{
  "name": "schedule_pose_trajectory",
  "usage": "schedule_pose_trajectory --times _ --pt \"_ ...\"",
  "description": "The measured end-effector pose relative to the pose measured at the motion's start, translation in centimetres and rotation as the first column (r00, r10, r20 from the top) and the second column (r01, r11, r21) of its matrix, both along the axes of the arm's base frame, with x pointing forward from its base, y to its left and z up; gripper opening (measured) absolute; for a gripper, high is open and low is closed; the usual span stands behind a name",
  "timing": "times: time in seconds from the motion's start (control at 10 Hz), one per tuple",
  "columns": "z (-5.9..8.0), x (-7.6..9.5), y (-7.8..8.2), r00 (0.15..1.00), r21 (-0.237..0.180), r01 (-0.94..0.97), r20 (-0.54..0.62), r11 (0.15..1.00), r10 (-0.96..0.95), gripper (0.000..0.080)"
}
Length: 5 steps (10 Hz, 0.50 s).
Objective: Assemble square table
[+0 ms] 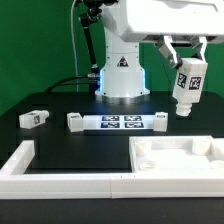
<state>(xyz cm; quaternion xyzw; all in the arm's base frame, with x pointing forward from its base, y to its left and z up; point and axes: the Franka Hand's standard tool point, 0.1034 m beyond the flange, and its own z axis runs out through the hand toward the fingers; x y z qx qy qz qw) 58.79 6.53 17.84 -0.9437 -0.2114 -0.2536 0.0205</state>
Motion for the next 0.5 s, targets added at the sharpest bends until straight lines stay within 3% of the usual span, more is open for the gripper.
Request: schedule_pose_trajectory --times 0.1,0.2,0.3,0.5 --pt "-0.3 -0.2 -0.5 1.0 -0.013 -0.011 0.001 1.0 0.011 0.0291" --pt "-1.5 -0.9 -2.1 1.0 -0.028 -0.02 -0.02 0.999 0.019 0.0291" --pt "-2.4 -0.9 -2.6 0.998 -0.004 -0.015 -0.062 1.0 0.015 0.0291" --pt "-3.2 0.7 -1.5 0.997 0.039 0.011 -0.073 0.999 -0.008 0.0291"
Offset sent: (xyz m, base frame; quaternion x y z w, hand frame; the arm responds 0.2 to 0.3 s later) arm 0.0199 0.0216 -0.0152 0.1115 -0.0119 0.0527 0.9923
